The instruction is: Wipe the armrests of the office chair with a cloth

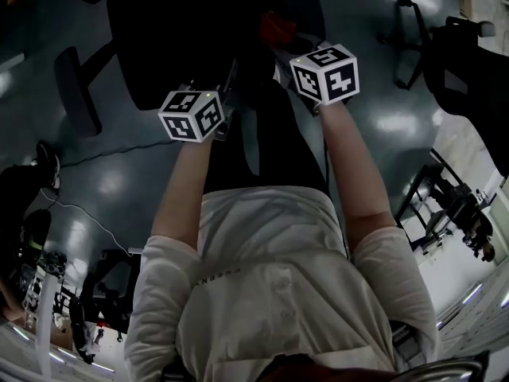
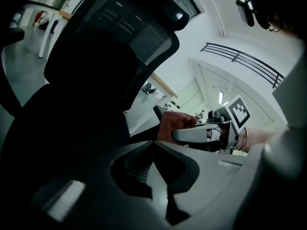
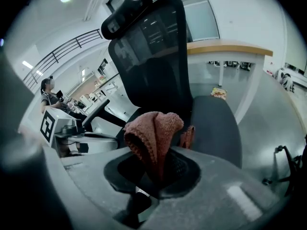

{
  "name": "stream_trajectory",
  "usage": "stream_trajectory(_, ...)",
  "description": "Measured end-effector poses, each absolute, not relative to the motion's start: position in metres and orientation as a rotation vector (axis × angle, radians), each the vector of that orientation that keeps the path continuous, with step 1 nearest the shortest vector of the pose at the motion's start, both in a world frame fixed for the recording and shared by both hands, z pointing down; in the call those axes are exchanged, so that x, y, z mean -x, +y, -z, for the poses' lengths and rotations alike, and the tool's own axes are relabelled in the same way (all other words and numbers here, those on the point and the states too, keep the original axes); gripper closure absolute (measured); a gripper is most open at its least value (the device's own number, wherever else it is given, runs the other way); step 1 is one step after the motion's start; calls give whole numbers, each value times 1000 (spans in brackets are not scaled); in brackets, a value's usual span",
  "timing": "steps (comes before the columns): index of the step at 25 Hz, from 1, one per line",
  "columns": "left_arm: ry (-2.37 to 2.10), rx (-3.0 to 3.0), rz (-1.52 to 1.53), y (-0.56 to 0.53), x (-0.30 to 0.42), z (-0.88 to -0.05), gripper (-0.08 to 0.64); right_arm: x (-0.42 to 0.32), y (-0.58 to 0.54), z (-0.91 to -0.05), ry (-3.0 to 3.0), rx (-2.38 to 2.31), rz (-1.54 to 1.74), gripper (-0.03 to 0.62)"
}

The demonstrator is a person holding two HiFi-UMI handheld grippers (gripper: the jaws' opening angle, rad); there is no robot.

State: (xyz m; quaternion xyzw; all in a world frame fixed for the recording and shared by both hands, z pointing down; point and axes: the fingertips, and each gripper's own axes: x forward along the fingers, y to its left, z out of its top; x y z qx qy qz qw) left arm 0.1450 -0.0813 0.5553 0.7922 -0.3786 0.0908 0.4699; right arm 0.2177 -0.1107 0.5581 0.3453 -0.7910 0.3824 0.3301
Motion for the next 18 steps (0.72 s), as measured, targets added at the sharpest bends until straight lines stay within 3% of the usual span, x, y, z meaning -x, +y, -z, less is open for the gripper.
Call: stream_trajectory(18, -887, -2011, -232, -39, -133, -542, 548, -228, -12, -574, -1971, -1007, -1116, 544)
